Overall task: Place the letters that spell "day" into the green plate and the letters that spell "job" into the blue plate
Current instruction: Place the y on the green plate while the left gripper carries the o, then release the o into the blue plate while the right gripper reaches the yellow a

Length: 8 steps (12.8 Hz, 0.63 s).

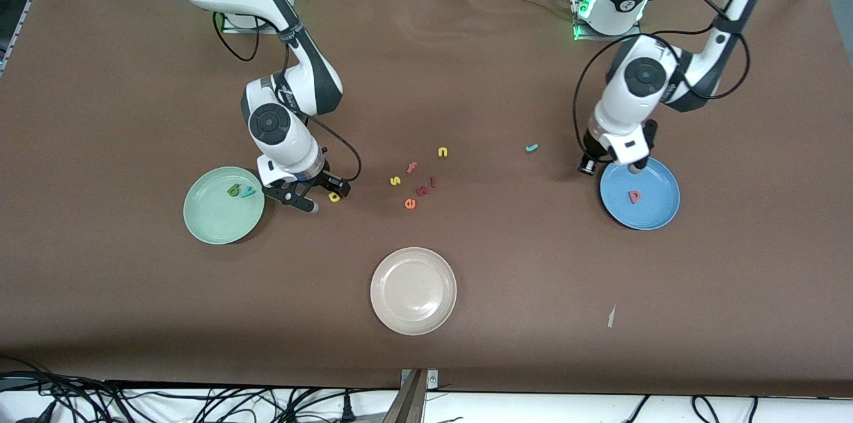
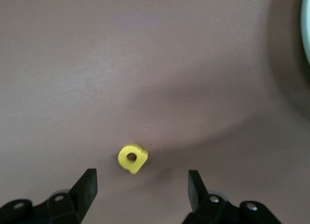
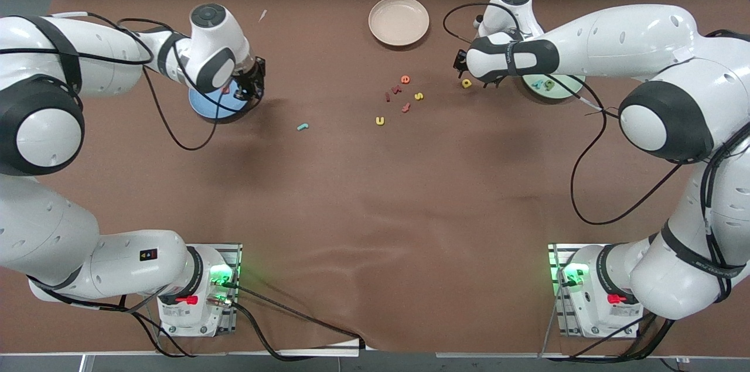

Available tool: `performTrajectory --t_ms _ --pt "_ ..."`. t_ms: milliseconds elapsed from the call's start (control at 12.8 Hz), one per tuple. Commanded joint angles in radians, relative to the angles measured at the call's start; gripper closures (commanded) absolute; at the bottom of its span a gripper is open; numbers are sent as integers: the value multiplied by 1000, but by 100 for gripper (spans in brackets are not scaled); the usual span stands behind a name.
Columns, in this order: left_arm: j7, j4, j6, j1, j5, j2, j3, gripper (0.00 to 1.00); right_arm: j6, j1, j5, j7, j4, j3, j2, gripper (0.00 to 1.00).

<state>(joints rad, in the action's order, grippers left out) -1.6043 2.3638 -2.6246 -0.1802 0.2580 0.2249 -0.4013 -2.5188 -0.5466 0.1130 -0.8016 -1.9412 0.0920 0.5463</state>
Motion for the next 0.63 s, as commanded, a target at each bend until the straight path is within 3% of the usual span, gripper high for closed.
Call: performTrajectory --t_ms 0,235,391,470,548 --pt "154 -34 11 -85 -10 7 -1 76 -37 -45 10 -65 -15 28 15 16" --pt "283 -49 11 -97 -7 36 67 75 -60 -70 10 -80 -22 46 24 16" --pt "293 -49 3 -114 48 79 68 73 -86 -76 10 -80 -21 48 41 16" --pt "284 -49 2 -110 68 102 70 67 -103 -76 8 -77 -18 49 49 16" --pt "282 -51 2 -107 85 112 68 51 -116 -76 5 -77 -18 55 55 16"
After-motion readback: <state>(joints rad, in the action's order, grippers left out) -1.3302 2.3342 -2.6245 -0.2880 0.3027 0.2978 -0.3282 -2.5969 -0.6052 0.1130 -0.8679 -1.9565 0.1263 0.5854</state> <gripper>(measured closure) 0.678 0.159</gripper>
